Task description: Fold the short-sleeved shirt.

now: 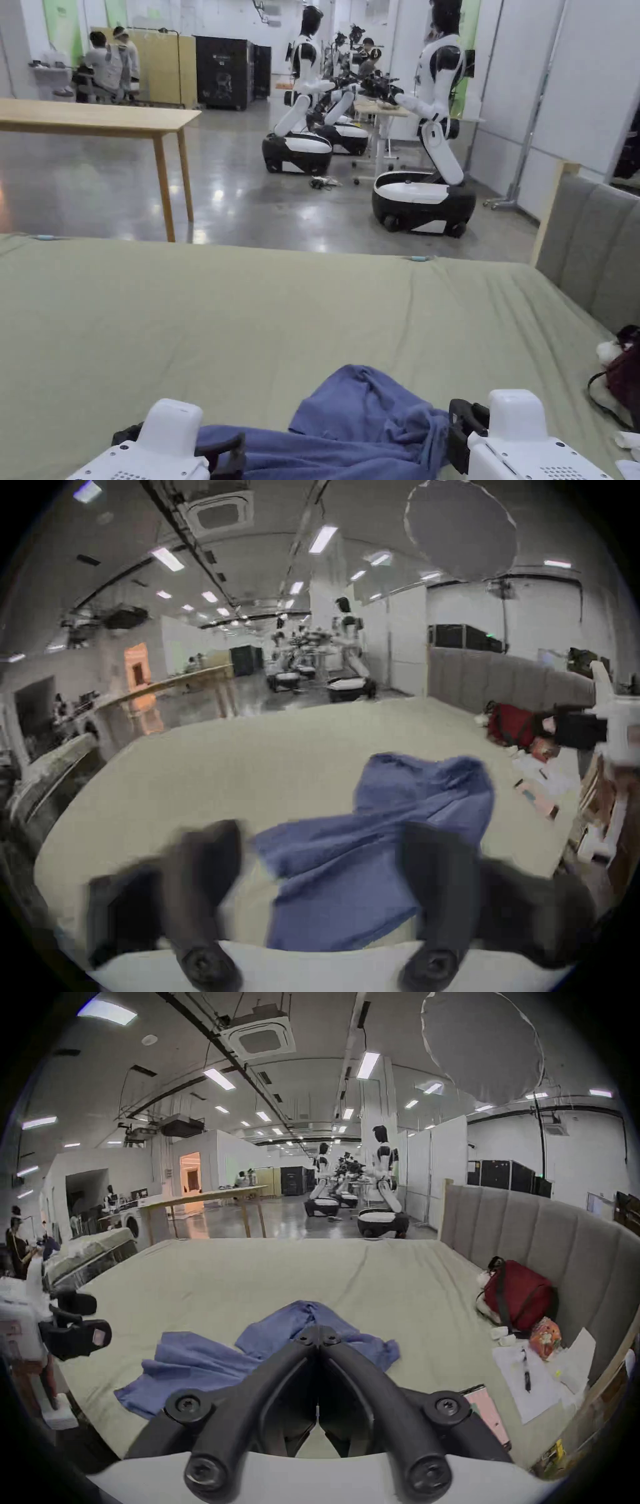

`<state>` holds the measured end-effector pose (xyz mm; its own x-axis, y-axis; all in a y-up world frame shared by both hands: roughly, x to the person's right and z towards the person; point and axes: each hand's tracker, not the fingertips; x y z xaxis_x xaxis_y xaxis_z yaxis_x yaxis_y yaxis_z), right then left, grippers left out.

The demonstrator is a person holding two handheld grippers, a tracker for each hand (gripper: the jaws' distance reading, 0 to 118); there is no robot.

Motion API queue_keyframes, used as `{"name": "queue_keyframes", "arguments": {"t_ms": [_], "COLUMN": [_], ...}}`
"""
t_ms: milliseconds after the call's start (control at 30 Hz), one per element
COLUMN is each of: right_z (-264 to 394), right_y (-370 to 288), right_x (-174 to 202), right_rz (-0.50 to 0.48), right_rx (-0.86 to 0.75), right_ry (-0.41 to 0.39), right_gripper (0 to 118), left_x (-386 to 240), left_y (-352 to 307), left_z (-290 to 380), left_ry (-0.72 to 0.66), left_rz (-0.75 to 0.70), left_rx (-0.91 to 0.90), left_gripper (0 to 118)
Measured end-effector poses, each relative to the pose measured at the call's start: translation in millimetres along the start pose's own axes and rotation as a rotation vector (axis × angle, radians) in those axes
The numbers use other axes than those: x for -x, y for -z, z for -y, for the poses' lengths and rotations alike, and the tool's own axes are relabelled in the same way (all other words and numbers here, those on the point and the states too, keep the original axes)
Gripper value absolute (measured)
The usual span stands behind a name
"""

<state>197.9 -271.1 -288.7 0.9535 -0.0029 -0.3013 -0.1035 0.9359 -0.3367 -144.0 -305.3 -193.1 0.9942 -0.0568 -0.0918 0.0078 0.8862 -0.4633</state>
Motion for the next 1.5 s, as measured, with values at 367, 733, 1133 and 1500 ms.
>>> {"name": "queue_keyframes", "arguments": {"t_ms": [367, 733, 1133, 1500], "right_z": [7, 3, 6, 50], "right_y": [17, 25, 131, 237], "right_x": [15, -29, -127, -147], "right_rz": [-0.036, 0.056, 0.149, 0.110], "right_rx": [0.058, 0.094, 0.319, 0.547], "right_ry": [-0.014, -0.029, 0.017, -0.186], "right_gripper": [3, 3, 3, 91], "left_x": [64, 74, 64, 58], "left_y": [104, 230, 194, 155], "left_z": [5, -13, -16, -43], "left_ry": [-0.065, 0.027, 0.044, 0.024], "left_rz": [-0.022, -0.094, -0.041, -0.026], "left_rx": [0.263, 0.439, 0.377, 0.309], "left_gripper": [0, 106, 2, 2]}}
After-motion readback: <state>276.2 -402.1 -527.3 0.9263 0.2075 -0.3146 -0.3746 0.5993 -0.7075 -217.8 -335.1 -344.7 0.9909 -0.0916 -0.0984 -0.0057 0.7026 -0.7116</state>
